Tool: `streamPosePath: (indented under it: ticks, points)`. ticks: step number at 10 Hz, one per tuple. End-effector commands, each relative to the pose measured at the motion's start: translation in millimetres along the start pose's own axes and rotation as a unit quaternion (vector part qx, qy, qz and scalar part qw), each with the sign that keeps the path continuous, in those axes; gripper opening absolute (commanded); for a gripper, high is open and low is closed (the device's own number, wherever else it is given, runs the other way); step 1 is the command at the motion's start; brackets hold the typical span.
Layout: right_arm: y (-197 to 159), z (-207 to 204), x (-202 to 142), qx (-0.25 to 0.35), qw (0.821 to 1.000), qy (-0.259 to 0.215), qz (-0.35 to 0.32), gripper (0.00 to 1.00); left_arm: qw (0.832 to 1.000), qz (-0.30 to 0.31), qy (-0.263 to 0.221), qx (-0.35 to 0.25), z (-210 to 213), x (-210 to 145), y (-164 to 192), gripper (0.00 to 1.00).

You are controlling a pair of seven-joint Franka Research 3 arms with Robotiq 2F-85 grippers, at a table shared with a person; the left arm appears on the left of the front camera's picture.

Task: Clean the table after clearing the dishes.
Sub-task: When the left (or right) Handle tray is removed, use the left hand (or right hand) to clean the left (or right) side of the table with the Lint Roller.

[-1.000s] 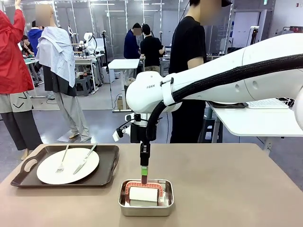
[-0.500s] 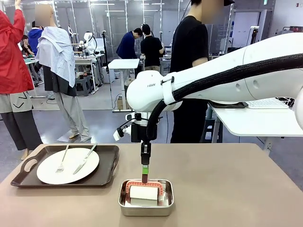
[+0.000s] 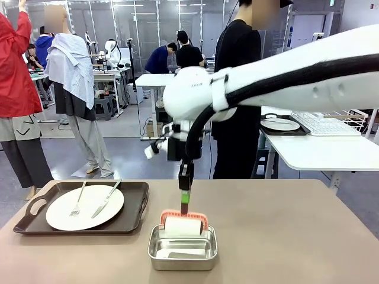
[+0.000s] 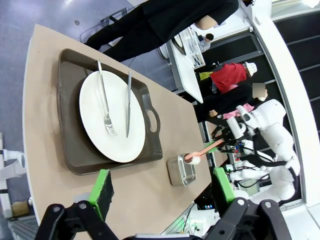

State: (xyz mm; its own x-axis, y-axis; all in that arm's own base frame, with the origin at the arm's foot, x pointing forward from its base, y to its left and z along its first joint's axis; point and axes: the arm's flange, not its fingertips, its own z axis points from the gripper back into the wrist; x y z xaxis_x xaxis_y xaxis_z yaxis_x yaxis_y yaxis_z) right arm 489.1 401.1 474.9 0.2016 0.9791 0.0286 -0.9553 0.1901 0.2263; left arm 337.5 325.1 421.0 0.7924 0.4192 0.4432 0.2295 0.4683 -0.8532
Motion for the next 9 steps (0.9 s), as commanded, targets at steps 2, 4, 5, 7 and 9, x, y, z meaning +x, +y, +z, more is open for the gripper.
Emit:
streamPosePath:
  ticks: [2, 4, 5, 7, 9]
  points:
    - [11.6, 32.9, -69.3, -0.021, 0.973, -0.103, -0.205, 0.06, 1.000, -0.007, 0.000, -0.005, 2.4, -1.5, -0.8, 1.00]
    - [-7.2, 23.9, -125.6, -0.017, 0.922, -0.177, -0.344, 0.06, 1.000, -0.007, 0.000, -0.005, 2.4, -1.5, -0.8, 1.00]
    - [-18.2, 18.1, -150.8, -0.019, 0.877, -0.196, -0.439, 0.06, 1.000, -0.007, 0.000, -0.005, 2.4, -1.5, -0.8, 1.00]
    - [-28.7, 5.2, -172.7, 0.004, 0.834, -0.228, -0.503, 0.06, 1.000, -0.007, 0.000, -0.005, 2.4, -1.5, -0.8, 1.00]
    - [-25.7, 1.8, -162.4, -0.044, 0.923, -0.142, -0.355, 0.06, 1.000, -0.007, 0.000, -0.005, 2.4, -1.5, -0.8, 1.00]
